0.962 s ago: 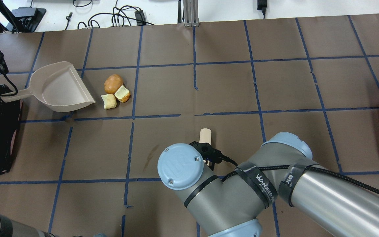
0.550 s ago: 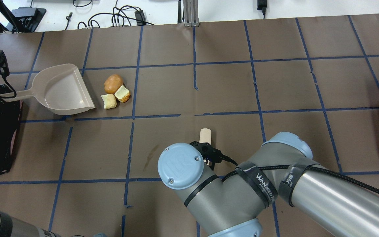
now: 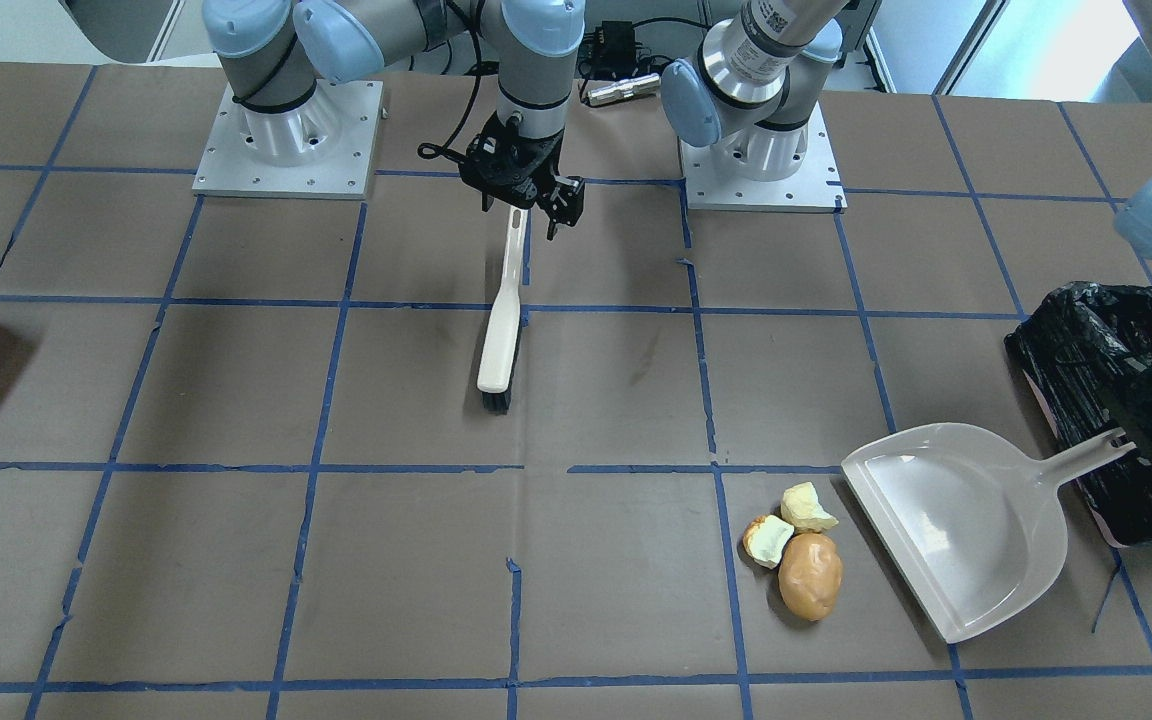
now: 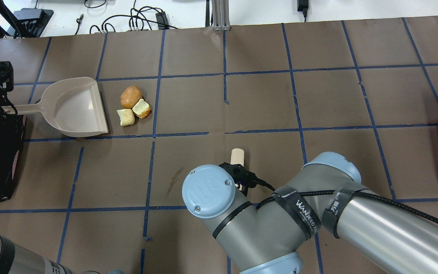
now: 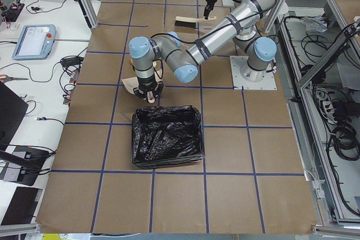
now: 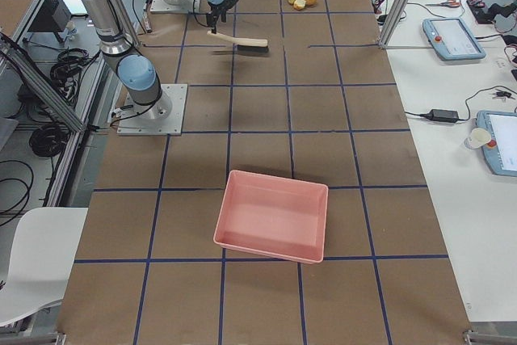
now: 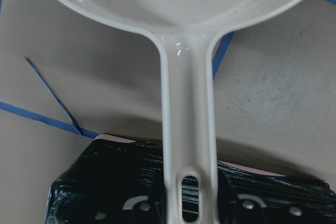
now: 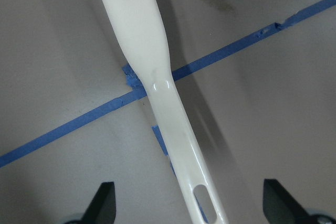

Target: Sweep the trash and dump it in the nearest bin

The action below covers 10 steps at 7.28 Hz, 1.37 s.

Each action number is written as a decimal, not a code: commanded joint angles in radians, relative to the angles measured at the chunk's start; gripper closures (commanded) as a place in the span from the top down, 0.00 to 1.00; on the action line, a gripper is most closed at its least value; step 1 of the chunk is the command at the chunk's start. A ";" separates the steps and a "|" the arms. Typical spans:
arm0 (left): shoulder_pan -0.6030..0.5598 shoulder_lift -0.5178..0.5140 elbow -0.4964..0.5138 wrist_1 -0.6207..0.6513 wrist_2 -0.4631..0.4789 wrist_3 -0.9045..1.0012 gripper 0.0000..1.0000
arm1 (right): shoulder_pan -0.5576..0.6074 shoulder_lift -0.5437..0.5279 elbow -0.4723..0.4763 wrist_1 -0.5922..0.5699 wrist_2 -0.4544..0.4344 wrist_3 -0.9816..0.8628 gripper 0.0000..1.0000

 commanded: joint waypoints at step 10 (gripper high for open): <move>-0.004 -0.012 0.001 0.003 0.001 0.012 0.00 | 0.002 0.034 0.050 -0.048 0.006 0.113 0.99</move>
